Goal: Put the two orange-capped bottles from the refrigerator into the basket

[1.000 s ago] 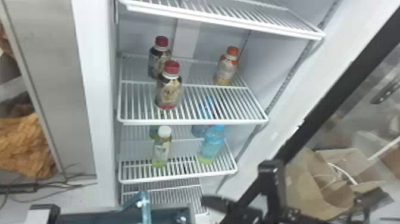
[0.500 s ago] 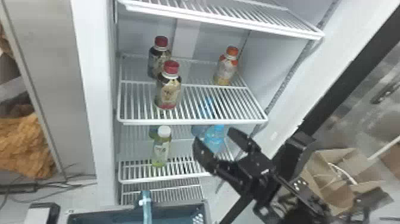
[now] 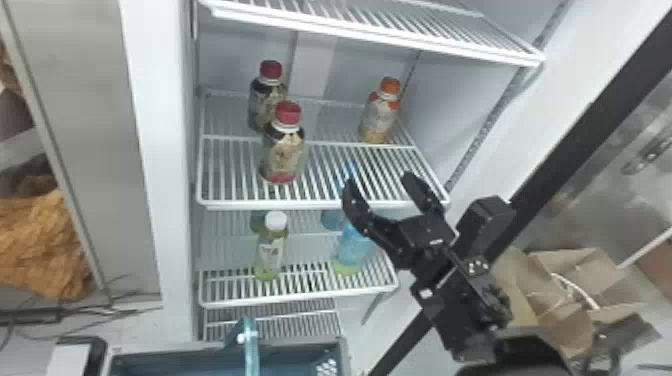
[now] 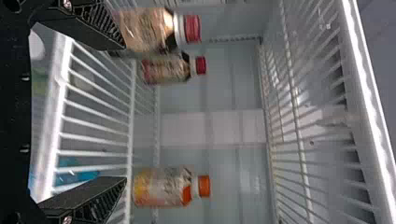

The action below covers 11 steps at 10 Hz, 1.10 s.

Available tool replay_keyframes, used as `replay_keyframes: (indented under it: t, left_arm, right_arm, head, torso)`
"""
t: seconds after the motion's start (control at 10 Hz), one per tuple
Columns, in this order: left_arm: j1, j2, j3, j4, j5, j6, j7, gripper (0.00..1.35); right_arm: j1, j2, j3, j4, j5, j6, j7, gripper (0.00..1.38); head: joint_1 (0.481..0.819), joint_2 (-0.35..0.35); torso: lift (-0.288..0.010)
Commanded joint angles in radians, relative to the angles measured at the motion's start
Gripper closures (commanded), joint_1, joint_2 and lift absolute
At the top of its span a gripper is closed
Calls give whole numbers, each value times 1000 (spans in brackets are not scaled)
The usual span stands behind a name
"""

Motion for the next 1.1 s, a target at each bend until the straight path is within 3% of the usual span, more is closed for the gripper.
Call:
replay_keyframes:
  t: [0.0, 1.0]
  left_arm:
    - [-2, 3, -5, 1, 4, 0, 0, 1197]
    - [-12, 9, -9, 9, 12, -7, 1, 1197]
  right_arm:
    - [-73, -5, -2, 69, 19, -39, -9, 39]
    - [-421, -22, -8, 454, 144, -181, -86, 10]
  head:
    - [695, -350]
    - [695, -350]
  torso:
    - [-40]
    - [-40]
